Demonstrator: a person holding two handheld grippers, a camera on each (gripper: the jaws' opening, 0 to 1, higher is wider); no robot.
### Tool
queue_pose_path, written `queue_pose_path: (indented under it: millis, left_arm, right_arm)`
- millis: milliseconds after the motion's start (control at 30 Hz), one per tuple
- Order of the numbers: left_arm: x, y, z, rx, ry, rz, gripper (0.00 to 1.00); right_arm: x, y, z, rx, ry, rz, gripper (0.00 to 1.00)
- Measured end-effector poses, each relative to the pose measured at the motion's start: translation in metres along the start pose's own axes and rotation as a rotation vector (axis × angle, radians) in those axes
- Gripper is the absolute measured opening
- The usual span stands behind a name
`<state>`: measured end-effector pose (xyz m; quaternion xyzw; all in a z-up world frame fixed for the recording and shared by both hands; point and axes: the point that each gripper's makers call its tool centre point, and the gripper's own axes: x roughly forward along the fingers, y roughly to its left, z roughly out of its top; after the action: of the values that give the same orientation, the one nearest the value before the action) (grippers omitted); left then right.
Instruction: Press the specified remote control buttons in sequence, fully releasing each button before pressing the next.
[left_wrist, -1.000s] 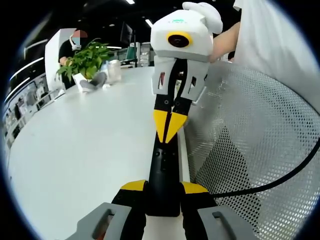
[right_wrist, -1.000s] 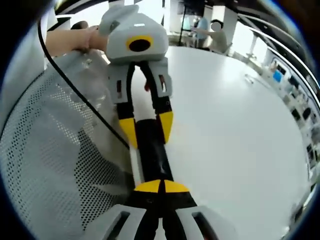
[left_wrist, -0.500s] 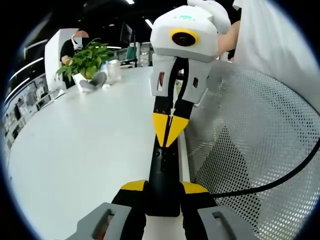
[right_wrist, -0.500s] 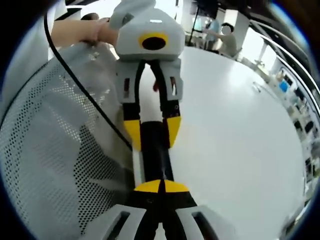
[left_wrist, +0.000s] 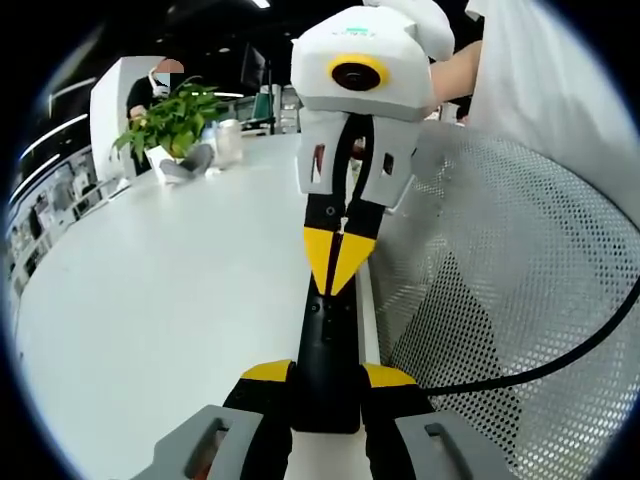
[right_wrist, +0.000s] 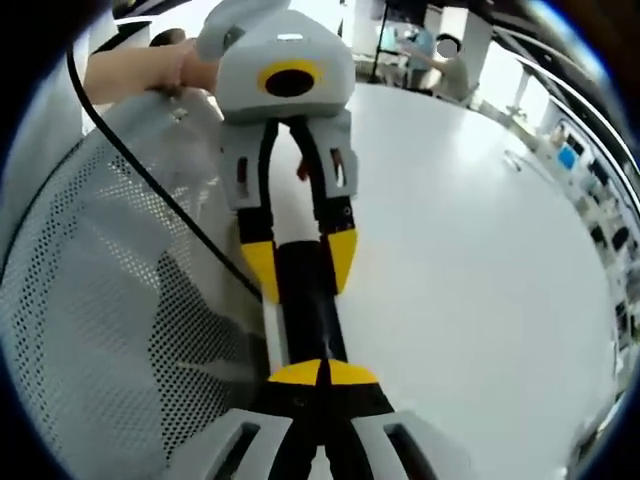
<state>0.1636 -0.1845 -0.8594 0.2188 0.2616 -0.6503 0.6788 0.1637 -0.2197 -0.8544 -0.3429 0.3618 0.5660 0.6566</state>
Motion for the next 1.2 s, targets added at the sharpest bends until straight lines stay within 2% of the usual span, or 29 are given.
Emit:
queue_pose_path:
  millis: [367,433,467,533,767,1200]
  left_arm:
    - [0.000,0.000,0.000,0.002,0.002,0.000,0.25]
    - [0.000,0.000,0.000,0.001,0.002,0.000,0.25]
    - [0.000,0.000,0.000,0.002,0.003,0.000,0.25]
    - [0.000,0.000,0.000,0.006,0.004,0.000,0.25]
    - [0.000,0.000,0.000,0.005,0.006,0.000,0.25]
    - [0.000,0.000,0.000,0.009,0.010,-0.001,0.25]
  right_arm:
    - [0.002,0.005,0.006,-0.103,-0.004,-0.061,0.00]
    - [0.002,0.008,0.008,-0.111,-0.012,-0.044,0.00]
    - [0.004,0.015,0.011,-0.077,-0.031,-0.012,0.00]
    - [0.004,0.013,0.010,-0.127,-0.009,-0.043,0.00]
    - [0.004,0.014,0.009,-0.119,-0.005,-0.036,0.00]
    - [0.006,0.016,0.008,-0.189,0.025,-0.014,0.00]
